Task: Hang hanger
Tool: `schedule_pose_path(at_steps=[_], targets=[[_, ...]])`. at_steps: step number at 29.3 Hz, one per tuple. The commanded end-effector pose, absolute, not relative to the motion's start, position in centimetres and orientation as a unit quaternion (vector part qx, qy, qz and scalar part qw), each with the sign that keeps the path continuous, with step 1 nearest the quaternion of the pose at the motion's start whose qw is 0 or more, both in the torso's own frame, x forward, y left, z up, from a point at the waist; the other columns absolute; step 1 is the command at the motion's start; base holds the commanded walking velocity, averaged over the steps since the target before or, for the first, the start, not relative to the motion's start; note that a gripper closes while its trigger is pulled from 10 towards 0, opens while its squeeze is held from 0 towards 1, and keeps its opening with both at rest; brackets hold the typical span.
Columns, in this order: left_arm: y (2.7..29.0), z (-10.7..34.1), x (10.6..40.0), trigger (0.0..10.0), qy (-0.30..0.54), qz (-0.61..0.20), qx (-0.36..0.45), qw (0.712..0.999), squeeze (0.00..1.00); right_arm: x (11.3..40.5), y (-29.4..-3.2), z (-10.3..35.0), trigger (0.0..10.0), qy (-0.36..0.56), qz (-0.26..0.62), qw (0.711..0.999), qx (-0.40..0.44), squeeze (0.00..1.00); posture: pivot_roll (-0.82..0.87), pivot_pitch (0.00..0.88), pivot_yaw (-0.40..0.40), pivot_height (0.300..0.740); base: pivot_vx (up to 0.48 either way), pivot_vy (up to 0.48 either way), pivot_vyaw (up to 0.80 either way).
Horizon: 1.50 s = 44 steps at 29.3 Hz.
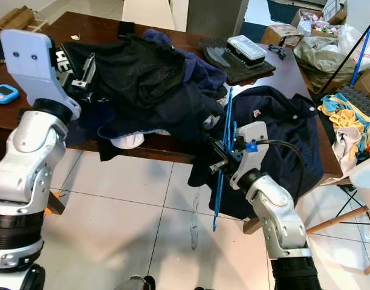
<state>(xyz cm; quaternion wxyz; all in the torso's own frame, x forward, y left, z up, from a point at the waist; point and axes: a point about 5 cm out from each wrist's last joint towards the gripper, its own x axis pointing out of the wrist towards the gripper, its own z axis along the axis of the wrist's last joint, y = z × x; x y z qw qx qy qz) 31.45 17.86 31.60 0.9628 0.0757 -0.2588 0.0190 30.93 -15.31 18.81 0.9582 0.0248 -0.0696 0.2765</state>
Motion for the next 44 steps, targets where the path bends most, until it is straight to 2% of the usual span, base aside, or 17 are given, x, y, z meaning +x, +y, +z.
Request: schedule_pose_path(at_steps=[1, 16, 19, 20, 21, 22, 25, 29, 33, 44], targets=[[17.6, 31.9, 31.2, 0.0, -0.272, 0.012, 0.089, 0.958, 0.0, 30.8, -15.2, 18.6, 10.0, -0.064, 0.277, 0.958, 0.028, 0.0, 0.16, 0.201, -0.1, 0.74, 0.0, 0.0, 0.0], [18.7, 33.4, 31.1, 0.0, -0.299, 0.029, 0.111, 0.947, 0.0, 30.8, -14.8, 18.4, 10.0, -0.063, 0.281, 0.957, 0.033, 0.0, 0.16, 0.205, -0.099, 0.74, 0.0, 0.0, 0.0], [18.9, 33.4, 31.3, 0.0, -0.295, 0.02, 0.076, 0.952, 0.0, 30.7, -14.7, 18.4, 10.0, -0.063, 0.281, 0.957, 0.035, 0.0, 0.16, 0.207, -0.098, 0.74, 0.0, 0.0, 0.0], [18.4, 33.2, 31.3, 0.9, -0.289, -0.004, 0.048, 0.956, 0.0, 30.7, -14.7, 18.4, 10.0, -0.064, 0.282, 0.957, 0.035, 0.0, 0.16, 0.207, -0.098, 0.74, 0.0, 0.0, 0.0], [18.4, 33.2, 31.3, 0.9, -0.289, -0.004, 0.048, 0.956, 0.0, 30.7, -14.7, 18.4, 10.0, -0.064, 0.282, 0.957, 0.035, 0.0, 0.16, 0.207, -0.098, 0.74, 0.0, 0.0, 0.0], [17.5, 32.6, 31.3, 10.0, -0.278, -0.034, 0.033, 0.959, 0.0, 30.8, -14.6, 18.5, 10.0, -0.064, 0.282, 0.957, 0.036, 0.0, 0.16, 0.207, -0.099, 0.74, 0.0, 0.0, 0.0], [16.1, 31.3, 31.4, 10.0, -0.255, -0.07, 0.015, 0.964, 0.0, 30.8, -14.4, 18.6, 10.0, -0.067, 0.283, 0.956, 0.039, 0.0, 0.16, 0.207, -0.099, 0.74, 0.0, 0.0, 0.0], [15.7, 30.8, 31.5, 10.0, -0.245, -0.075, 0.009, 0.967, 0.0, 30.8, -14.4, 18.7, 10.0, -0.069, 0.284, 0.955, 0.042, 0.0, 0.16, 0.204, -0.097, 0.74, 0.0, 0.0, 0.0], [14.5, 29.5, 31.7, 10.0, -0.222, -0.092, 0.033, 0.97, 0.0, 30.7, -14.0, 19.0, 10.0, -0.075, 0.287, 0.953, 0.056, 0.0, 0.16, 0.204, -0.095, 0.74, 0.0, 0.0, 0.0], [15.6, 31.7, 31.6, 10.0, -0.27, -0.06, 0.072, 0.958, 0.0, 30.9, -13.6, 19.6, 10.0, -0.089, 0.293, 0.948, 0.083, 0.0, 0.16, 0.186, -0.09, 0.74, 0.0, -0.398, 0.0]])
